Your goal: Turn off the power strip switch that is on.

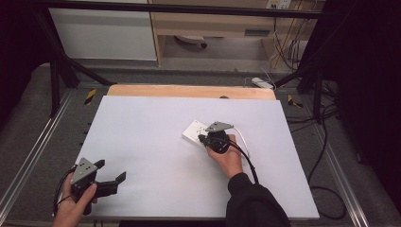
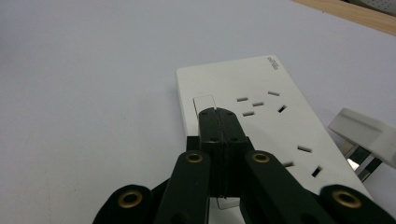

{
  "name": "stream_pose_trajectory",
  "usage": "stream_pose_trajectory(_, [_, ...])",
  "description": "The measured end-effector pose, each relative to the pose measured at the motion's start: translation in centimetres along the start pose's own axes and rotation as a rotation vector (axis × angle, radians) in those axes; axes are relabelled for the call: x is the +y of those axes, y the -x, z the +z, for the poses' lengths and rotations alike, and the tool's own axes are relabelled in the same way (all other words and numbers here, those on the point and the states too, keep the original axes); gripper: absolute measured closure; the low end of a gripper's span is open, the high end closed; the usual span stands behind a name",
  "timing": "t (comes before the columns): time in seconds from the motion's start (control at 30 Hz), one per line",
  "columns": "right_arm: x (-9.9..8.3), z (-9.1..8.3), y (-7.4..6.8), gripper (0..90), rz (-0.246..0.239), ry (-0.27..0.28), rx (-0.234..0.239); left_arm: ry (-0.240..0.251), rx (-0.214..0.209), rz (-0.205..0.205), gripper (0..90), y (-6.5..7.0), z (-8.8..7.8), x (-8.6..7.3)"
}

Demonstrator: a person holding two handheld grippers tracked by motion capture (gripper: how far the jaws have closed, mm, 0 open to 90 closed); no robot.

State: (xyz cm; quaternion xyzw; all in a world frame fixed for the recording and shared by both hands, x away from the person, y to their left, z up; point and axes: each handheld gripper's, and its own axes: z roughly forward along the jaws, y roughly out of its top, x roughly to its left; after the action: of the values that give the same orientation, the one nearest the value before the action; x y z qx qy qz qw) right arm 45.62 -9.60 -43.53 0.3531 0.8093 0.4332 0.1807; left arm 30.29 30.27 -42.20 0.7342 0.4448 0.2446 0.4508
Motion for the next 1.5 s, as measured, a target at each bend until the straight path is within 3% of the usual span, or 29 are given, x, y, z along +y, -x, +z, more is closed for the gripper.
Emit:
stream_pose_trajectory(0.37, [0.5,-0.9,0.2,89.9,0.036,0.03,0.006,-0.001,0.002,0.0,6.1,0.0,0.0,0.0])
stream_pose_trajectory(0.97, [1.4,-2.5,0.4,69.4,0.062,0.06,-0.014,-0.009,0.004,0.002,6.1,0.0,0.1,0.0])
stream_pose_trajectory(1.27, [1.6,-2.8,0.7,53.5,0.078,0.029,-0.018,-0.01,0.003,0.003,6.1,0.0,0.1,0.0])
stream_pose_trajectory(1.4, [1.7,-2.8,0.7,37.6,0.105,0.005,-0.013,-0.011,0.003,0.003,6.1,0.0,0.1,0.0])
stream_pose_trajectory(1.5, [1.9,-2.8,0.7,27.1,0.097,-0.012,-0.02,-0.011,0.004,0.002,6.1,0.0,0.1,0.0])
